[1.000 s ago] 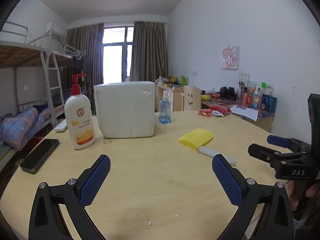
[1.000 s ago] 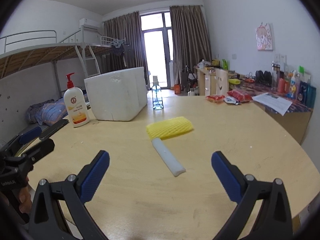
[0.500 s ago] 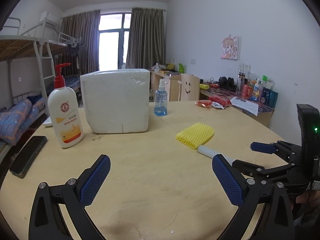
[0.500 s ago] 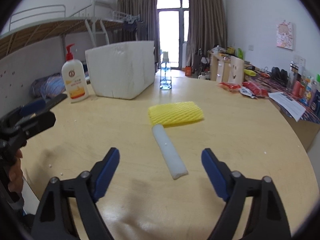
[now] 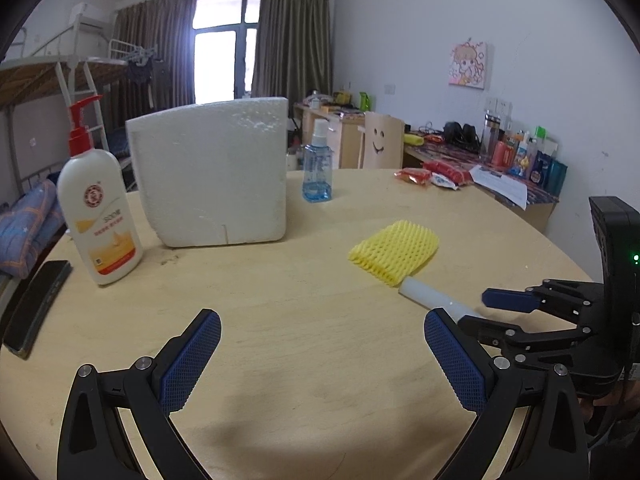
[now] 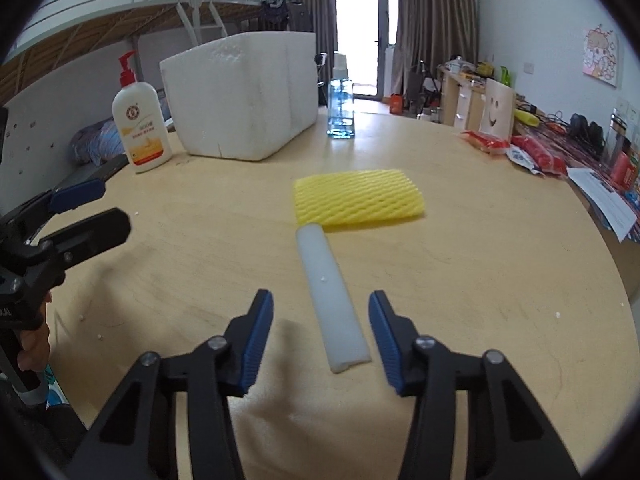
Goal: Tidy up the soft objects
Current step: 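Close the right gripper on the white foam strip, then lift the white foam strip with the right gripper while the left gripper approaches the yellow sponge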
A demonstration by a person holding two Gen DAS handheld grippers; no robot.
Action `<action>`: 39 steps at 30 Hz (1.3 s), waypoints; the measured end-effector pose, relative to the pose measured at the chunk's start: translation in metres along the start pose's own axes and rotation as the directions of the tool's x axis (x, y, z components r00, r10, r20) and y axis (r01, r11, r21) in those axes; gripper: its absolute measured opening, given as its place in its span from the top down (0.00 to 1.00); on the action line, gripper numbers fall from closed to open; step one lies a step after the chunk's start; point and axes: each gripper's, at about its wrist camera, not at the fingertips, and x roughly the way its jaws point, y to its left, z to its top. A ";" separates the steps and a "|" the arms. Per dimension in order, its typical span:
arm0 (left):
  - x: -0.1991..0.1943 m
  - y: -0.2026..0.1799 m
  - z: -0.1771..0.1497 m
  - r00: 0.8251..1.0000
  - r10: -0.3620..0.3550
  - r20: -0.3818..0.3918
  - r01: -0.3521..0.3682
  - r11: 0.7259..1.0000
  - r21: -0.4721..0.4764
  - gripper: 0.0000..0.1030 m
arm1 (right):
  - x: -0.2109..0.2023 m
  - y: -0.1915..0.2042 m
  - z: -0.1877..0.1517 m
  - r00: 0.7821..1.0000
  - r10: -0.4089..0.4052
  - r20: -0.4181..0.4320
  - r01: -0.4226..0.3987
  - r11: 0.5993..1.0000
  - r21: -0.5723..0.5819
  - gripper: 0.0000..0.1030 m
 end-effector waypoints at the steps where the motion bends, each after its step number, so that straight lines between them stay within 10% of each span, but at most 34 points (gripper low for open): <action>1: 0.002 -0.001 0.000 1.000 -0.002 -0.006 0.002 1.000 0.003 0.01 | 0.001 0.000 0.000 1.000 -0.001 -0.007 0.001 1.000 -0.004 0.54; 22: 0.019 -0.016 0.006 0.998 0.017 -0.060 -0.015 1.000 0.024 0.01 | 0.017 -0.012 0.004 0.996 0.041 -0.075 -0.043 0.998 -0.034 0.80; 39: 0.023 -0.038 0.016 0.998 0.003 -0.063 0.002 0.997 0.075 0.01 | -0.031 -0.042 -0.008 0.994 0.096 0.059 -0.102 0.987 0.121 0.81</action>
